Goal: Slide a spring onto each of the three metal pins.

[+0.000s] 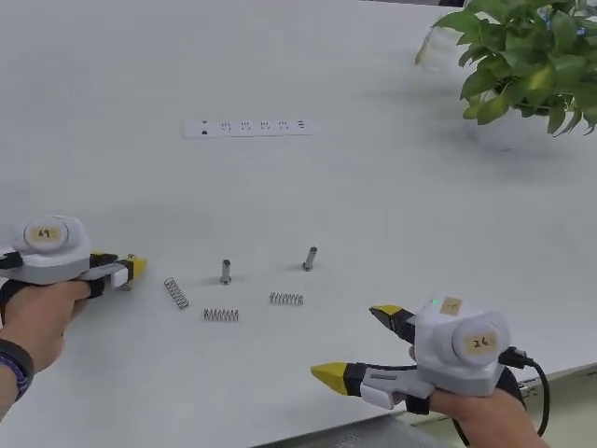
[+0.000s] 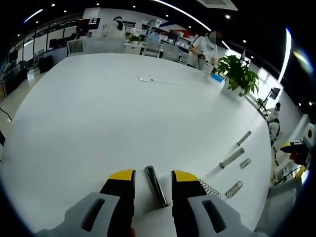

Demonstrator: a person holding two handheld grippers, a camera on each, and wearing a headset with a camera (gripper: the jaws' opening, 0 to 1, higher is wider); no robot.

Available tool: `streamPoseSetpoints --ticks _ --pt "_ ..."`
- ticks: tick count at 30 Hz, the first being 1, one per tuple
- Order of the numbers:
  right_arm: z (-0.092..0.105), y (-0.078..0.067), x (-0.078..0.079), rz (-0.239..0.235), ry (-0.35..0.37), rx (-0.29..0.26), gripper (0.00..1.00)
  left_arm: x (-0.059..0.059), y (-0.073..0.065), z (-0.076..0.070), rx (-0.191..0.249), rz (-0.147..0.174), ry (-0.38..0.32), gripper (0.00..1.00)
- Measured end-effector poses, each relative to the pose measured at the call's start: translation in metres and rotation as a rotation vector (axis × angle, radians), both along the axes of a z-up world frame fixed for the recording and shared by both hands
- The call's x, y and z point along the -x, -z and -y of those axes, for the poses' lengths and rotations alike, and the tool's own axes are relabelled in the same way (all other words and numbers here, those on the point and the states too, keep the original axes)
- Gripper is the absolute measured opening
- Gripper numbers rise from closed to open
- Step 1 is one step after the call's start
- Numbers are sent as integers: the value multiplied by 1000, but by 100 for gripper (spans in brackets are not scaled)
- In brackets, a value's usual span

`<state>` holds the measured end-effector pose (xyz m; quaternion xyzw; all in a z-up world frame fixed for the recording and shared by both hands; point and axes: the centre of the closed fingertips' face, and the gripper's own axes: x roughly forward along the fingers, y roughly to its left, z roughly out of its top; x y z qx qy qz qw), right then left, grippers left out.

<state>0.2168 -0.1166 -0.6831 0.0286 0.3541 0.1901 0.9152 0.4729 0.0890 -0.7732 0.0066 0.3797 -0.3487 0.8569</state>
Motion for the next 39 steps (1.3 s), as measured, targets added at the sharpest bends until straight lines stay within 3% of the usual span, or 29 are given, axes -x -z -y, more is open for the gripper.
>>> streamPoseSetpoints --ticks 4,10,20,26,28,32,39 --pt "-1 0 0 -2 -2 -2 76 -1 3 0 -9 -4 -28 11" --pt "0 -1 -1 1 9 -10 75 -2 4 4 2 -16 -76 9" --pt "-1 1 -1 -5 3 -4 75 -5 5 7 -19 -1 -118 6" --pt "-2 -1 -3 -1 3 -9 74 -7 7 5 -94 49 -90 2" --pt "-2 0 -3 0 4 -9 74 -7 7 5 -96 49 -88 2" --pt "-2 0 -2 -2 4 -7 74 -7 7 5 -144 68 -64 0" --pt "1 -2 -3 4 10 -6 74 -3 7 3 -140 27 -56 0"
